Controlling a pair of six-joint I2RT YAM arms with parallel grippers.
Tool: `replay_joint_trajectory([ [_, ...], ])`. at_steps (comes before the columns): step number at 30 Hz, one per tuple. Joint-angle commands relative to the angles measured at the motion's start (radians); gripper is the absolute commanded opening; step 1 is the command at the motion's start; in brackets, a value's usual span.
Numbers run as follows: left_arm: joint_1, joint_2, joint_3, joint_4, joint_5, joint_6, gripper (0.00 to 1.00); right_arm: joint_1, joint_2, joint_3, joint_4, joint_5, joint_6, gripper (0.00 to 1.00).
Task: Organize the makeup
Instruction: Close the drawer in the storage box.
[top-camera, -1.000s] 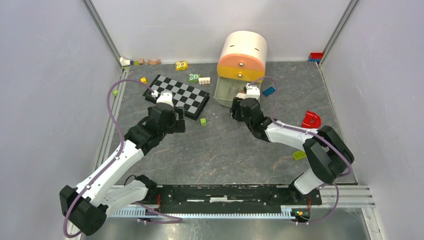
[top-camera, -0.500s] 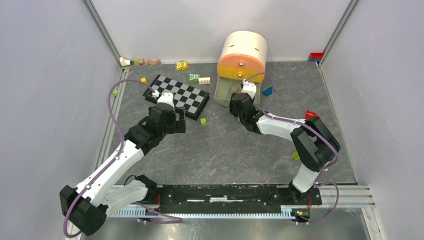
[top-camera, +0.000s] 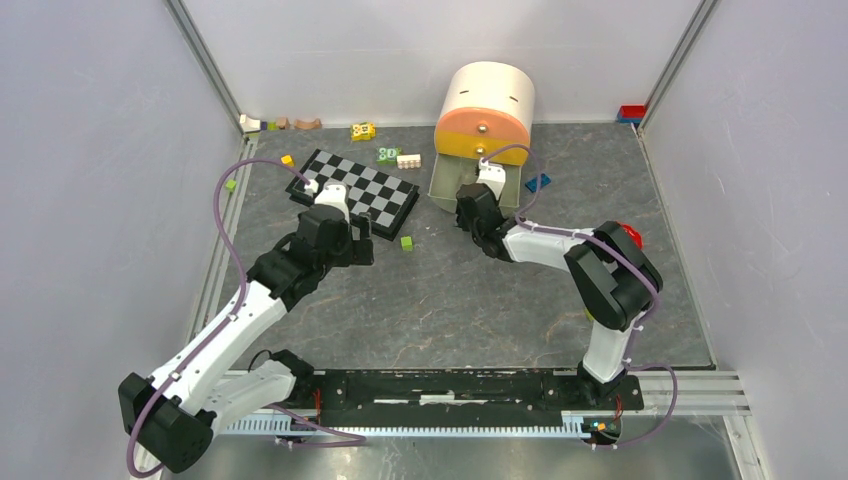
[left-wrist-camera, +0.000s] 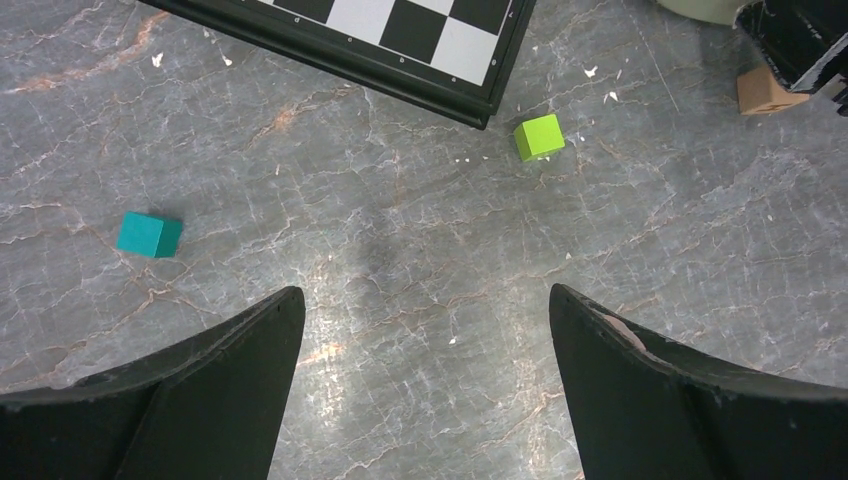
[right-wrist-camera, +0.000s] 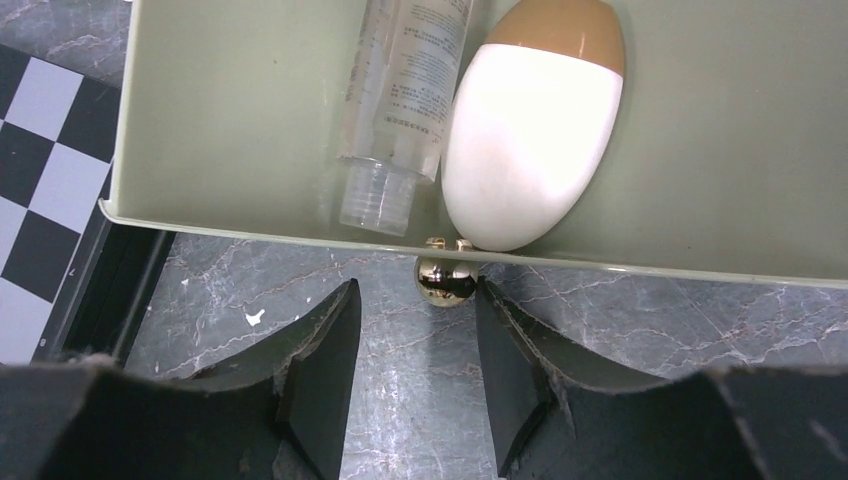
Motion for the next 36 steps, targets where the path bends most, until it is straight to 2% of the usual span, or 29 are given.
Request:
replay_joint_trajectory([
  [1, 0.009, -0.016, 0.011, 0.037, 0.013, 0.036, 0.98, 0.003, 0.028, 0.053, 0.014, 0.042, -0.004, 0.52],
  [9, 0.015, -0.032, 0.006, 0.043, 0.01, 0.034, 0.98, 0.004, 0.04, 0.07, -0.009, 0.069, -0.021, 0.47],
  [23, 0.018, -0.046, 0.003, 0.046, 0.019, 0.033, 0.98, 0.004, 0.051, 0.072, 0.038, 0.13, -0.051, 0.18],
  [36, 0.018, -0.072, -0.011, 0.058, 0.031, 0.03, 0.98, 0.001, 0.033, 0.09, 0.136, 0.202, -0.09, 0.14],
])
